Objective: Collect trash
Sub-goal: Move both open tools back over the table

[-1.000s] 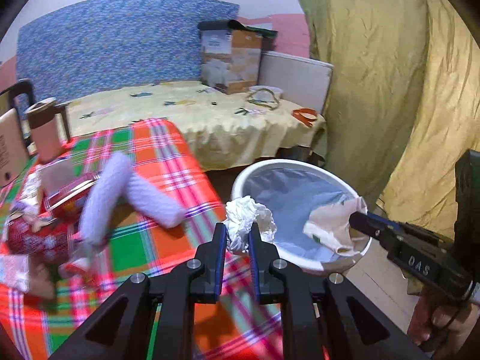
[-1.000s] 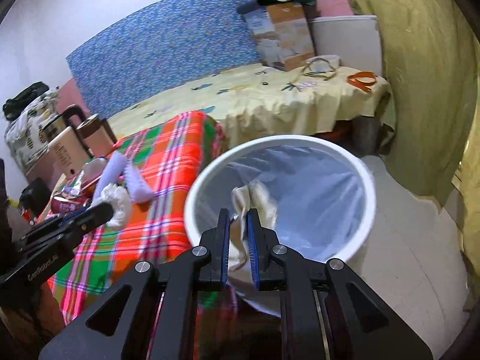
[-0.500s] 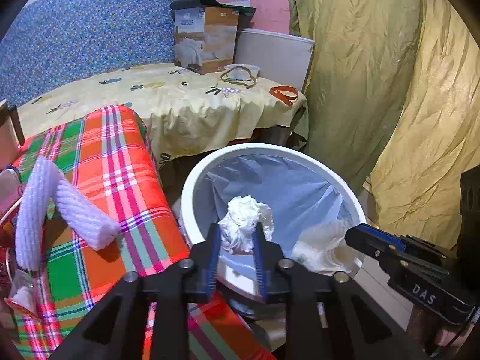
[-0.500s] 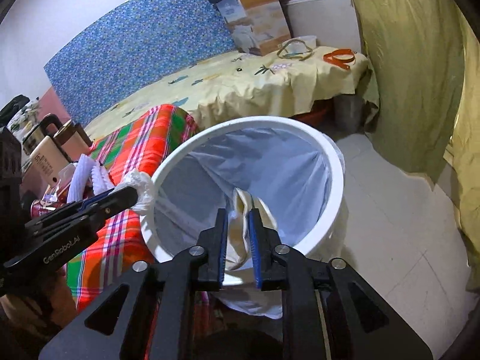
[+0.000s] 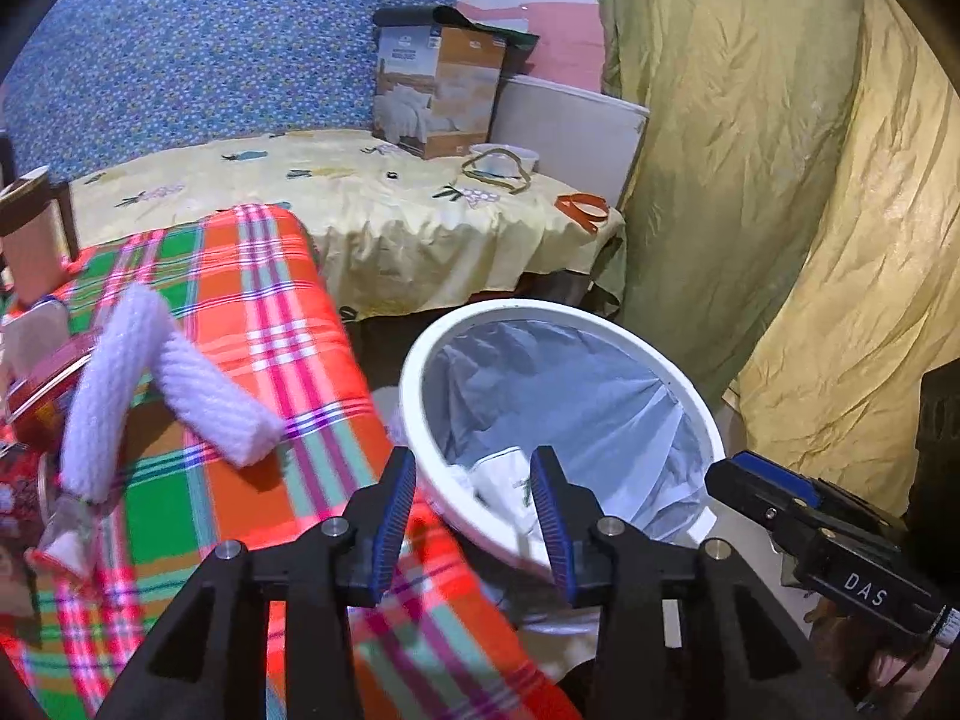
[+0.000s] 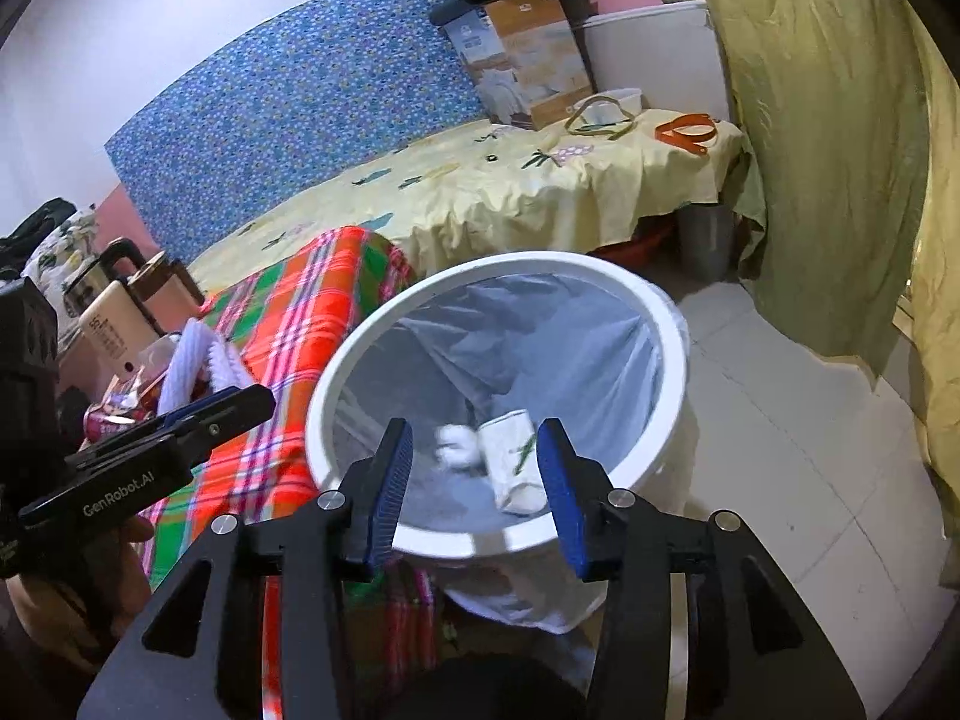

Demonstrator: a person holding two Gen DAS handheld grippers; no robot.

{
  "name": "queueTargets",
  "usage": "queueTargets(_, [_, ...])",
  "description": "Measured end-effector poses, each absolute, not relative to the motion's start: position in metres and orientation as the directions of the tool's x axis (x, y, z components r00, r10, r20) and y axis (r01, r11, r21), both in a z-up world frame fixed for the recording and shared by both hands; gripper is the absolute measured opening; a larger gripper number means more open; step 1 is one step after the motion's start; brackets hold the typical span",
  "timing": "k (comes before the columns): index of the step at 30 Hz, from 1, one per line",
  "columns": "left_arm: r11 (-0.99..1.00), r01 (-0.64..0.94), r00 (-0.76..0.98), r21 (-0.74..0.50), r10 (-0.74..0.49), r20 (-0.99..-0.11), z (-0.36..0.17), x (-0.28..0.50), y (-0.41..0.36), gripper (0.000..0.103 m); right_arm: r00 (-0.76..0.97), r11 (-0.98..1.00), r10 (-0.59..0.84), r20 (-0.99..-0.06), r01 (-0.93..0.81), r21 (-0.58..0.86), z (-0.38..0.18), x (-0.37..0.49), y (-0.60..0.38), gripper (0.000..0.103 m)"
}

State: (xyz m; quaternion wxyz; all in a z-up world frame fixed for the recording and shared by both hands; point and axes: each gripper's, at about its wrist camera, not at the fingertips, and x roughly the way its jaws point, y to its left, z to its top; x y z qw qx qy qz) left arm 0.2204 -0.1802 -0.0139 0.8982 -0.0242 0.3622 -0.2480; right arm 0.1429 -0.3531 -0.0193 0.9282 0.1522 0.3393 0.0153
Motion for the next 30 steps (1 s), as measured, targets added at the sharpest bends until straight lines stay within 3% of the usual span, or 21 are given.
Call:
queueTargets(18, [0.949,0.261,0.73,-0.178,-0.315,-0.607,0.0,0.162,-0.081,0.04,0.719,0.946,0.308,-0.624,-0.164,0.278,-0.011,0.139,-0.279,0.045])
queueTargets(30, [0.989,0.073,0.785,-0.127,-0.135,-0.605,0.0,0.152,-0.004,0.04,0.667,0.916,0.401,-0.628,-0.306,0.26,-0.008,0.149,-0.222,0.046])
